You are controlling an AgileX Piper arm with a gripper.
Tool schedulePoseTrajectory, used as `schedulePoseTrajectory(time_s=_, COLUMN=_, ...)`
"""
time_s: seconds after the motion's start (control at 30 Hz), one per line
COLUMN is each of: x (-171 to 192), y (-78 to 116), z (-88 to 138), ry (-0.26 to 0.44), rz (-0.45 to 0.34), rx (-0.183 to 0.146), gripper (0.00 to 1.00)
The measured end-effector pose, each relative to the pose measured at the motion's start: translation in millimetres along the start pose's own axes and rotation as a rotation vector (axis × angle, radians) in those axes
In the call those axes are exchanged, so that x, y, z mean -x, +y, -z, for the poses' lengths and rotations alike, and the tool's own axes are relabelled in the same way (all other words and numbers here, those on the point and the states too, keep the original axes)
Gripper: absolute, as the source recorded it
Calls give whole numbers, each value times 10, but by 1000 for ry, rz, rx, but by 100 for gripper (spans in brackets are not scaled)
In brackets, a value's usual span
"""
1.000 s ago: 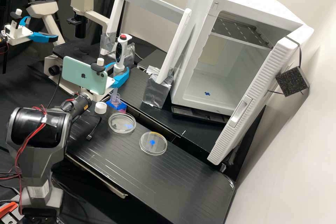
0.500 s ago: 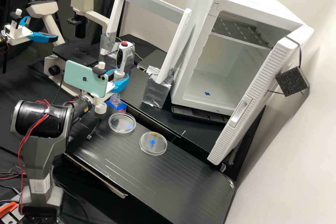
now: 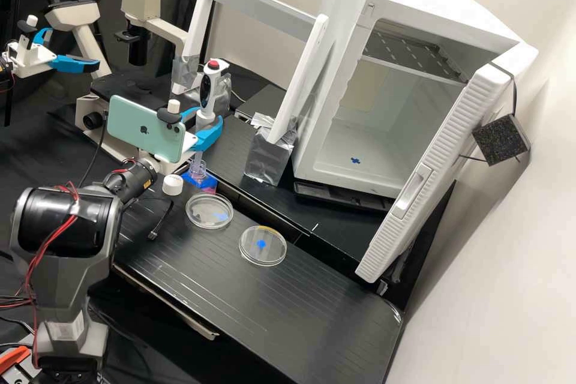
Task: Use the pipette
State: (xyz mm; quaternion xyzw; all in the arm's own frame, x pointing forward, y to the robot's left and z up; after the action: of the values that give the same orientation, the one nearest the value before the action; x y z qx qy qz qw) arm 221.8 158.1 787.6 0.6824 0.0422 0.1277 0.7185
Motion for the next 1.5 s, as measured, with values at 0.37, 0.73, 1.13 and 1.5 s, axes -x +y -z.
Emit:
schedulePoseTrajectory(time_s=0.37, x=87, y=303, z=185, ry=70, rz=-85, rx=-30, gripper=0)
schedulePoseTrajectory(time_s=0.73, x=182, y=637, z=253, ry=111, rz=-186, rx=-128, gripper=0)
schedulePoseTrajectory(time_s=1.13, x=569, y=1169, z=-76, ry=205, rz=-376, rx=-336, gripper=0)
schedulePoseTrajectory(time_s=1.5, x=918, y=1226, z=-465, ry=236, rz=-365, rx=-293, gripper=0)
